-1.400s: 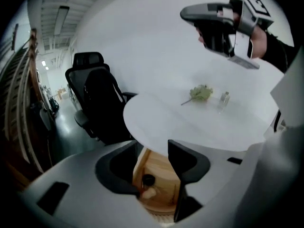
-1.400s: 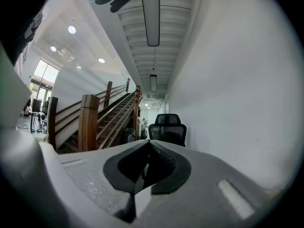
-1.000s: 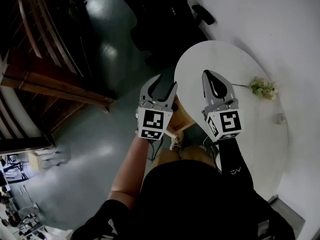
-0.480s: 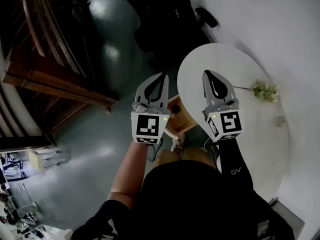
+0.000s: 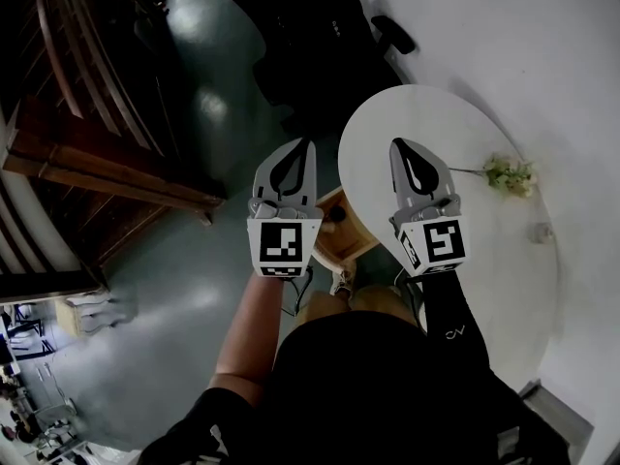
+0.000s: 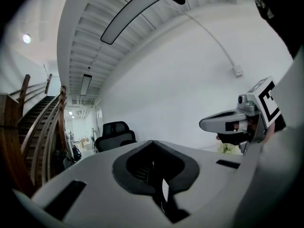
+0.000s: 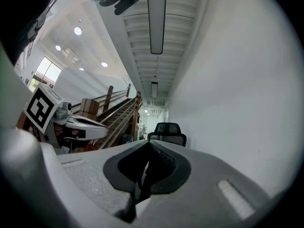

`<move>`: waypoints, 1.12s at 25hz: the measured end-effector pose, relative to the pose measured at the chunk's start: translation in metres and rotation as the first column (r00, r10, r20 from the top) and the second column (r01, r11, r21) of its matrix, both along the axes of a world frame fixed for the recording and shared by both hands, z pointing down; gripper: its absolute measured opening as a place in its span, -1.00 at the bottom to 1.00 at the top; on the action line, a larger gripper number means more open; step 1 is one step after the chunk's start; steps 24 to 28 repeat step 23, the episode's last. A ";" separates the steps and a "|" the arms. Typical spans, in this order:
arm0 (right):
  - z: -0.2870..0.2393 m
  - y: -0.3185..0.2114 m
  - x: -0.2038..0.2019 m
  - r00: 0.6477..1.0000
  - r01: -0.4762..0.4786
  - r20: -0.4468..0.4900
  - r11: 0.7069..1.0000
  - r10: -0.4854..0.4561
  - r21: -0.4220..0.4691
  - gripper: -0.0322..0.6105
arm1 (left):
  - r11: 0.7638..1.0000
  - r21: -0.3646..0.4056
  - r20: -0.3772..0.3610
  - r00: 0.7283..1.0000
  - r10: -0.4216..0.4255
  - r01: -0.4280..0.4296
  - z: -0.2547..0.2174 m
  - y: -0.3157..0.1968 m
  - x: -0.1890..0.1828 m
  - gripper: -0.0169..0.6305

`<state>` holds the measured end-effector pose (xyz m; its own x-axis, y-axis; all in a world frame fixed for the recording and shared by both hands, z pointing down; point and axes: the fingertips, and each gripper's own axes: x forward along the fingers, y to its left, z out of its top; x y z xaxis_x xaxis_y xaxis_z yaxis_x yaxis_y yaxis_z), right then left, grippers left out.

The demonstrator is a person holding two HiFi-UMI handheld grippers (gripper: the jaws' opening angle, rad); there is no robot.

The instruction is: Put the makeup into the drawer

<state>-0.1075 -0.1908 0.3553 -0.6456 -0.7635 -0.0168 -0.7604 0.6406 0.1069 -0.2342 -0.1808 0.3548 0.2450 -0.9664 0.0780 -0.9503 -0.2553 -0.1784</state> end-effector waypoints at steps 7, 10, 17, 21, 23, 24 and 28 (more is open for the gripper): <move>0.003 -0.005 0.009 1.000 -0.022 0.009 1.000 0.022 -0.007 -0.89 | 0.998 0.061 0.011 1.000 0.021 -0.022 -0.010 -0.007 0.006 -0.92; 0.003 -0.010 0.012 0.999 -0.052 0.008 0.999 0.052 -0.016 -0.89 | 1.000 0.015 0.003 1.000 -0.003 0.003 -0.001 -0.010 0.004 -0.92; -0.004 -0.012 0.012 0.998 -0.060 0.011 0.998 0.060 -0.012 -0.89 | 1.000 0.003 0.007 1.000 -0.013 0.013 0.000 -0.013 0.002 -0.92; -0.003 -0.011 0.013 0.998 -0.066 0.013 0.998 0.067 -0.016 -0.89 | 1.000 0.015 -0.003 1.000 -0.017 0.017 -0.003 -0.012 0.001 -0.92; -0.001 -0.010 0.014 0.997 -0.070 0.013 0.997 0.070 -0.021 -0.89 | 1.000 0.014 -0.009 1.000 -0.018 0.019 -0.003 -0.012 0.000 -0.92; -0.001 -0.010 0.014 0.997 -0.070 0.013 0.997 0.070 -0.021 -0.89 | 1.000 0.014 -0.009 1.000 -0.018 0.019 -0.003 -0.012 0.000 -0.92; -0.001 -0.010 0.014 0.997 -0.070 0.013 0.997 0.070 -0.021 -0.89 | 1.000 0.014 -0.009 1.000 -0.018 0.019 -0.003 -0.012 0.000 -0.92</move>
